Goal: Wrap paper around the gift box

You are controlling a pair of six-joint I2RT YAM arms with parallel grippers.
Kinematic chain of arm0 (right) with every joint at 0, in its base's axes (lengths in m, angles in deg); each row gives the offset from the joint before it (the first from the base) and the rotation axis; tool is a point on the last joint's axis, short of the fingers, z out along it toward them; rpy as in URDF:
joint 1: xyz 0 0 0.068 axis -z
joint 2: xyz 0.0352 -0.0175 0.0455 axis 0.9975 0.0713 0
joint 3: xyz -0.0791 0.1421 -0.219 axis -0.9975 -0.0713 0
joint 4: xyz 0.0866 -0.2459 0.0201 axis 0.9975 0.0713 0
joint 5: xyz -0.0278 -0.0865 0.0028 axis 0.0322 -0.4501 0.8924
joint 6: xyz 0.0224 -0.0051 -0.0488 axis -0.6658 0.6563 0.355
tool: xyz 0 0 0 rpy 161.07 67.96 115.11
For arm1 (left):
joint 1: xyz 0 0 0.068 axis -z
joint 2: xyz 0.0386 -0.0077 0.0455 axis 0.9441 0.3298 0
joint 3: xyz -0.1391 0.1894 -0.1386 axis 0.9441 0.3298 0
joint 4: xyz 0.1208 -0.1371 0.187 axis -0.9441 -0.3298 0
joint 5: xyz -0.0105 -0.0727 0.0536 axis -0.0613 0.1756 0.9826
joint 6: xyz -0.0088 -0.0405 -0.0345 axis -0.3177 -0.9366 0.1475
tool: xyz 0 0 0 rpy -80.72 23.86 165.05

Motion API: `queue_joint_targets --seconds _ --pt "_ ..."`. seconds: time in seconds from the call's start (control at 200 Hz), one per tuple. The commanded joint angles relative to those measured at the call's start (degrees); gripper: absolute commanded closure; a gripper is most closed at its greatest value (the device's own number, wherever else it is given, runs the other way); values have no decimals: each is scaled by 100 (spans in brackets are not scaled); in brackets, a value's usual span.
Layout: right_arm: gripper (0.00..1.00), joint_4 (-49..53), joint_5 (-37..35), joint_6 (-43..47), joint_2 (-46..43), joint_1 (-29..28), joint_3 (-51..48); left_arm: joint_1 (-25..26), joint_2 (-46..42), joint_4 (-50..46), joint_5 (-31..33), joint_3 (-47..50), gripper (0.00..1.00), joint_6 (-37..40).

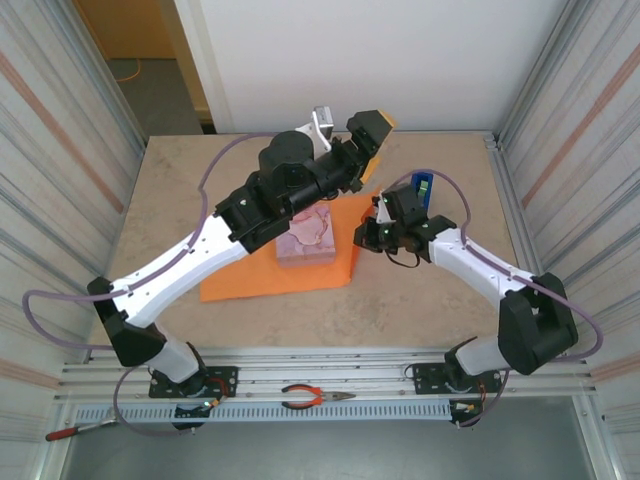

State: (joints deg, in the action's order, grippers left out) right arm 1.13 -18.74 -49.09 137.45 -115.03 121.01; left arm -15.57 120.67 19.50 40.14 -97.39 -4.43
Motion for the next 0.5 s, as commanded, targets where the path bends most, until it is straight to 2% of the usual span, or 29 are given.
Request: queue_joint_targets --seconds 0.0,0.11,0.18,0.236,0.366,0.496 --pt "100 125 125 -127 188 -173 342 -110 148 87 -159 -253 1 -168" --pt "100 176 155 -91 281 -314 557 -207 -225 198 -109 303 1 -248" --pt "100 134 156 -109 275 -386 612 -208 -376 547 162 450 1 61" --pt "100 93 153 -134 273 -442 643 -218 -334 225 329 210 1 89" --pt "100 93 207 -123 308 -578 781 -261 -181 -215 259 -284 1 306" --pt "100 95 202 -68 317 -715 908 -587 -603 -660 415 53 1 674"
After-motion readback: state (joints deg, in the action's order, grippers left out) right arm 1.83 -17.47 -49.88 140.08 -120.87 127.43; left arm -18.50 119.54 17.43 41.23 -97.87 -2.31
